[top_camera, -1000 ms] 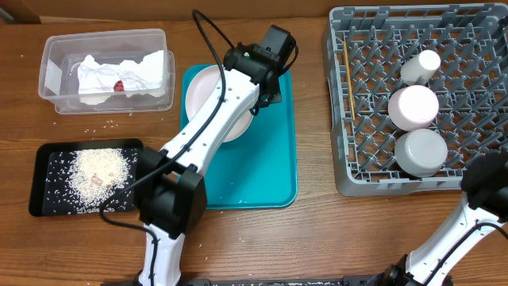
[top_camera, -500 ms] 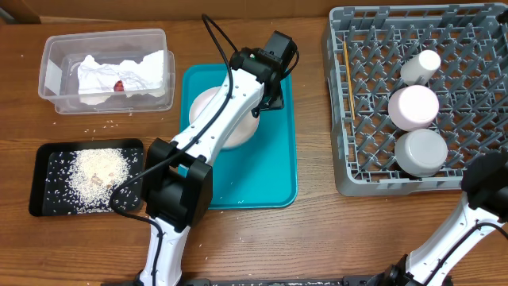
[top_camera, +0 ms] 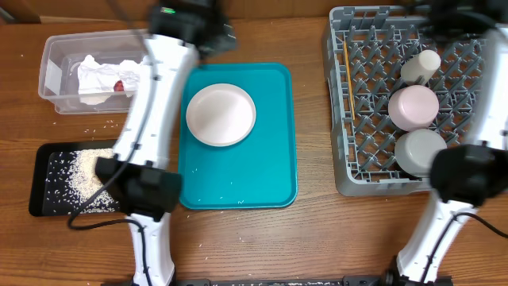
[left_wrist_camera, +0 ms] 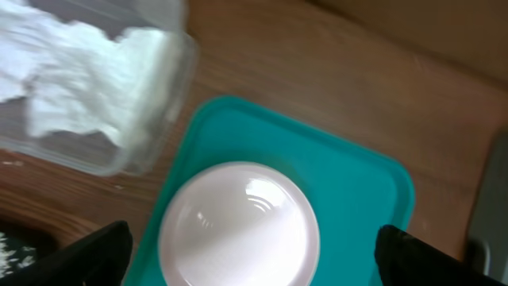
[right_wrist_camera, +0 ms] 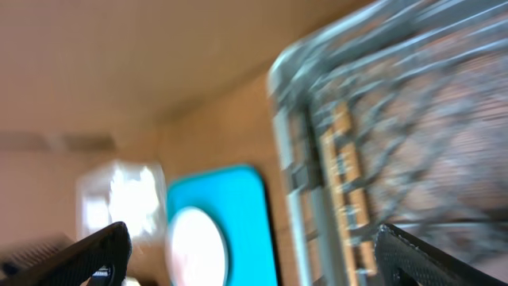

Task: Sort waste into correct bins and load items into the dishwasher
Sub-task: 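Raise the left arm away and reach the right gripper to the plate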

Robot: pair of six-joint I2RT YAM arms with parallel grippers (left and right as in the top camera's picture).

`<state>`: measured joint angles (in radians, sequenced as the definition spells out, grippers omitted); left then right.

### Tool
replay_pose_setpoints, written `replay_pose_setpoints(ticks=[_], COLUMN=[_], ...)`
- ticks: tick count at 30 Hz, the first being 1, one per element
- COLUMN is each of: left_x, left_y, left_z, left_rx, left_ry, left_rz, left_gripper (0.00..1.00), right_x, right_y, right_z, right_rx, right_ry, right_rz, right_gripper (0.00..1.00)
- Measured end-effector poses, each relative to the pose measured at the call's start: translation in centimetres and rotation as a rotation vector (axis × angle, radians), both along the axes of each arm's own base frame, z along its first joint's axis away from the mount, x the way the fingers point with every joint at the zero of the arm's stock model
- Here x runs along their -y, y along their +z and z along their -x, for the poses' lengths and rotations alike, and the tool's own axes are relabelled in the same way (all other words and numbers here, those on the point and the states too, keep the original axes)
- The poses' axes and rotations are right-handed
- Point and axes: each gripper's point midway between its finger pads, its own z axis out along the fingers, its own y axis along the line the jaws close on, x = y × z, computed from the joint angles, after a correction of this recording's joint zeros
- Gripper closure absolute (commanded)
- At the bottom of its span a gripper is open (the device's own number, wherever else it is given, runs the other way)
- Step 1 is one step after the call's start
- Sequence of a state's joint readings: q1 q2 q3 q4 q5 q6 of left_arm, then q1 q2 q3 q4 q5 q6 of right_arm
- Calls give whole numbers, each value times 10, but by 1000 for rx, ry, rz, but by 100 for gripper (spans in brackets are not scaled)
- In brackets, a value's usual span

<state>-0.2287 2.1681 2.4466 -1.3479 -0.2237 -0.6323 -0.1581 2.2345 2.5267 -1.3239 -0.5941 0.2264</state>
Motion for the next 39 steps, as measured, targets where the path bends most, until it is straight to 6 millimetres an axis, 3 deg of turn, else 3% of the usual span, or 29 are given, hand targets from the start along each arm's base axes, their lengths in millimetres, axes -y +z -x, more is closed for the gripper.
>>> replay_pose_setpoints(ticks=[3,7,10,13,15,18,20,27,36,39], left_x=[-49,-109,-146,-175,-188,-202,-211,-231,-230,-230], left_y=[3,-3,-7,-11,-12,-13,-13,-13,-13,-13], left_z=[1,15,28,42,51,57,60,66,66,66], left_rx=[-13,-77,-118,-156,-179,-190,-193,-193,-193,-193], left_ry=[97,215,294,357,388,420,438,483,482,482], left_rz=[-3,-10,-11,-9,-8,-5,-3,0,0,0], left_gripper=[0,0,0,0,0,0,0,0,0,0], right_x=[-73,-155,-200,-230,-247,-260,-267,-277,-287,-285], right_y=[-19,-49,-80,-117,-147,-180,-198,-221,-245,-253], right_z=[3,12,17,25,33,47,57,78,93,97], right_rx=[-13,-24,-38,-79,-122,-189,-238,-321,-368,-389], right_ry=[129,266,343,399,435,474,489,509,510,503], right_rz=[121,244,307,371,419,462,479,506,519,522], right_gripper=[0,0,0,3,18,45,52,58,59,66])
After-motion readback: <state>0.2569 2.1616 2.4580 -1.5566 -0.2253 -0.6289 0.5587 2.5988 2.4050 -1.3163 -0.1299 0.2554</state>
